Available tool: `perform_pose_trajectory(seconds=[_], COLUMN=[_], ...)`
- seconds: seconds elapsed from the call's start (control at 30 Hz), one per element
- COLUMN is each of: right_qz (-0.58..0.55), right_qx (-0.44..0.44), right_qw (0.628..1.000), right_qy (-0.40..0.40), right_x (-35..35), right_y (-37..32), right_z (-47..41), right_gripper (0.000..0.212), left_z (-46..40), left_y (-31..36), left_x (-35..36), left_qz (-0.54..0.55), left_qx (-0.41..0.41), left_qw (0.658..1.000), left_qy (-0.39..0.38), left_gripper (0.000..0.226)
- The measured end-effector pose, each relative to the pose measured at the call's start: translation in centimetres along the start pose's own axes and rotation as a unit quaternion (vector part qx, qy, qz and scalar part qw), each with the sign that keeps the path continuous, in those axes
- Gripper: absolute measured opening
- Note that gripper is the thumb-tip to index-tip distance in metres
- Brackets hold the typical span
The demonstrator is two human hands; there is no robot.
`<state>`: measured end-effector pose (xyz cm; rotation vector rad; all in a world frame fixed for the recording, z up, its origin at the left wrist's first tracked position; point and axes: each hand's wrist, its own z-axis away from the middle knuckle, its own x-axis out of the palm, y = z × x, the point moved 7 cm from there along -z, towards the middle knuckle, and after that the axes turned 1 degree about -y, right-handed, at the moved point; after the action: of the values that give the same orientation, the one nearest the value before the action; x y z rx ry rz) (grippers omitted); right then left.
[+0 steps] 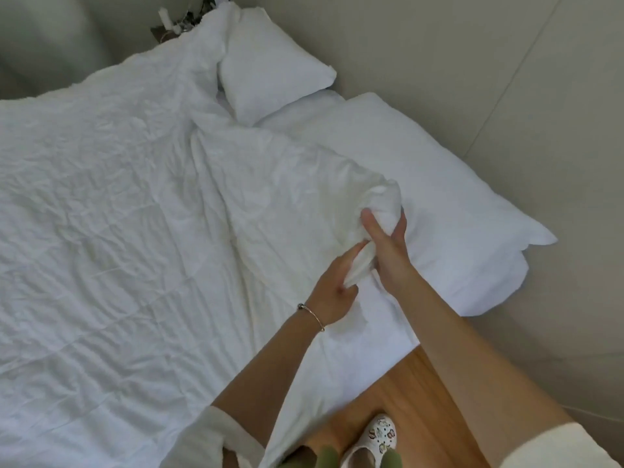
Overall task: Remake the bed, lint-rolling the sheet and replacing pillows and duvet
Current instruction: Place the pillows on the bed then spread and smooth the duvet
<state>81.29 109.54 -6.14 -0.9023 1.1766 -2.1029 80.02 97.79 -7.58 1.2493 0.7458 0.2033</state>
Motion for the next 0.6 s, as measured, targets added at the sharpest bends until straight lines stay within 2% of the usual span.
perform_pose_trajectory(seconds=[0.07, 0.13, 0.2, 0.23, 0.27, 0.33, 0.4, 0.43, 0.47, 0.53, 0.6], right_qz=[0.079, 0.153, 0.262, 0.305, 0.345, 0.399, 0.374, 0.332, 0.292, 0.266, 0.263], right_qx=[-0.043, -0.069, -0.08, -0.08, -0.073, -0.043, -0.004, 0.016, 0.029, 0.014, -0.027], right_qw=[0.993, 0.984, 0.961, 0.949, 0.935, 0.916, 0.927, 0.943, 0.956, 0.963, 0.964], right_qy=[0.072, 0.057, 0.027, 0.026, 0.03, 0.029, 0.004, -0.012, -0.025, -0.027, -0.033], right_x=[-3.0, -4.0, -4.4, -4.8, -5.1, -5.9, -6.8, -7.1, -7.3, -7.8, -7.8], right_y=[-1.6, -2.6, -2.5, -2.4, -2.4, -2.5, -2.3, -2.2, -2.1, -2.5, -3.3], right_z=[-0.8, -1.6, -2.7, -3.3, -3.8, -4.9, -6.0, -6.3, -6.5, -6.8, -6.8], right_gripper=[0.107, 0.106, 0.091, 0.08, 0.07, 0.061, 0.062, 0.063, 0.061, 0.051, 0.039], left_z=[-0.4, -0.4, -0.6, -1.3, -2.7, -7.5, -13.0, -16.0, -18.7, -23.0, -26.0], left_y=[0.0, -0.7, -1.9, -2.1, -2.0, -1.3, -1.1, -0.8, -0.7, -1.3, -2.7], left_x=[3.2, 5.4, 6.3, 5.8, 4.6, 0.0, -4.6, -6.2, -7.0, -7.9, -8.4], left_qz=[-0.033, -0.067, -0.069, -0.046, -0.013, 0.023, -0.054, -0.133, -0.23, -0.402, -0.492], left_qx=[-0.035, -0.059, -0.071, -0.084, -0.092, -0.082, -0.067, -0.059, -0.053, -0.08, -0.113], left_qw=[0.998, 0.992, 0.978, 0.971, 0.972, 0.992, 0.996, 0.989, 0.971, 0.901, 0.838], left_qy=[-0.037, -0.088, -0.183, -0.219, -0.215, -0.096, 0.002, 0.0, -0.038, -0.142, -0.208], left_gripper=[0.076, 0.08, 0.08, 0.072, 0.057, 0.026, 0.025, 0.037, 0.056, 0.091, 0.096])
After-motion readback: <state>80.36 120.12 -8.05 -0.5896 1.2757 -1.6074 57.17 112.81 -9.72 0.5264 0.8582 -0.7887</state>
